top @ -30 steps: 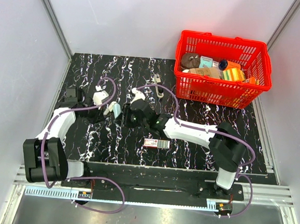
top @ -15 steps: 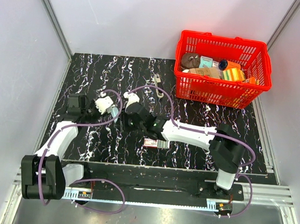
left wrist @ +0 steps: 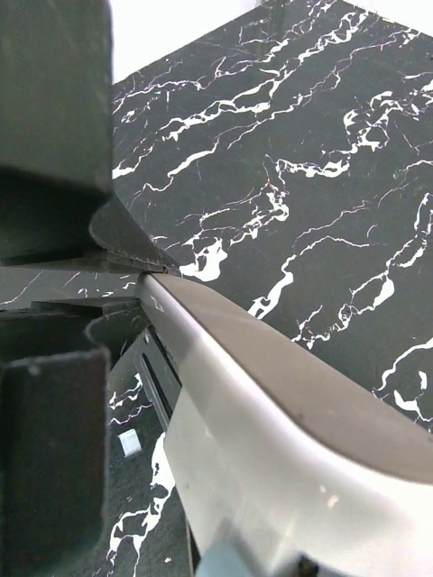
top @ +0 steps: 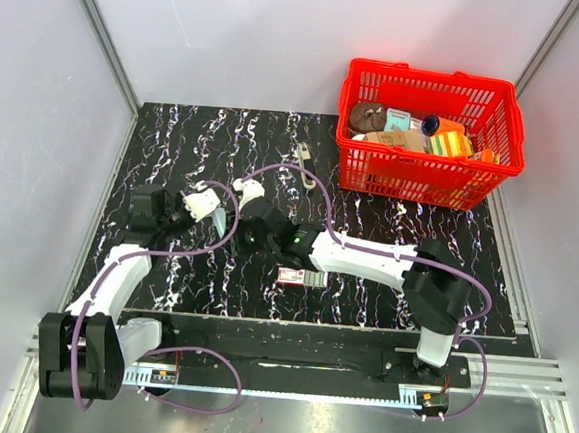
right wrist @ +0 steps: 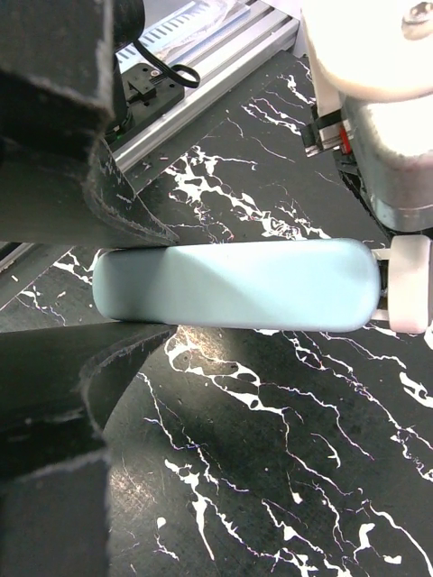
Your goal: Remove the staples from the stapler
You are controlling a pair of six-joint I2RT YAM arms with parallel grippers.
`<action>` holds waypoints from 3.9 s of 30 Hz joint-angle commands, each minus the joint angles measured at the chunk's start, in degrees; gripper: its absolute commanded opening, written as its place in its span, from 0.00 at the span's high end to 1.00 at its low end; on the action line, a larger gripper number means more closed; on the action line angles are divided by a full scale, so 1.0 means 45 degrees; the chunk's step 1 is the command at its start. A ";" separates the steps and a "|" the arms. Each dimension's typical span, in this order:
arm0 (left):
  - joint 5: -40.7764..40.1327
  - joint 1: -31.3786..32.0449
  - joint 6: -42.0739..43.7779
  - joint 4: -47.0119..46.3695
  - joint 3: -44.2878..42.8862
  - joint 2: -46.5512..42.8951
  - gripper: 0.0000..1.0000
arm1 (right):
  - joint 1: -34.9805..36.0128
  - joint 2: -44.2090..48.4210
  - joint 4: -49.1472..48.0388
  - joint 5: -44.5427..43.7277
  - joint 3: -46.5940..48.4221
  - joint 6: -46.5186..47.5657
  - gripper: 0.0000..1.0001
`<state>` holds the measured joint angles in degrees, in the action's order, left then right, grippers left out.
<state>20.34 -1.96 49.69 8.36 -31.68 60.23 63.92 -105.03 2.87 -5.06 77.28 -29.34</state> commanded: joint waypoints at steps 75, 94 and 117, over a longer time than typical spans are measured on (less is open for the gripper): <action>0.4270 -0.2224 -0.6510 0.6054 -0.5499 0.1226 0.12 | -0.5336 -0.7908 1.0202 -0.4306 1.4371 0.3865 0.09; 0.3157 -0.0932 -0.6297 0.6149 -0.5440 0.1030 0.13 | -0.5631 -0.9569 0.8659 -0.5516 1.4156 0.4274 0.22; 0.2844 -0.0133 -0.7389 0.6131 -0.5304 0.1402 0.01 | -0.4070 -0.6995 0.6883 -0.5418 0.9415 0.2363 0.88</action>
<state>33.47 -3.99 18.50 37.58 -55.22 67.05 39.62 -144.00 34.33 -29.61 126.48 -14.20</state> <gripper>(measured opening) 0.987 0.395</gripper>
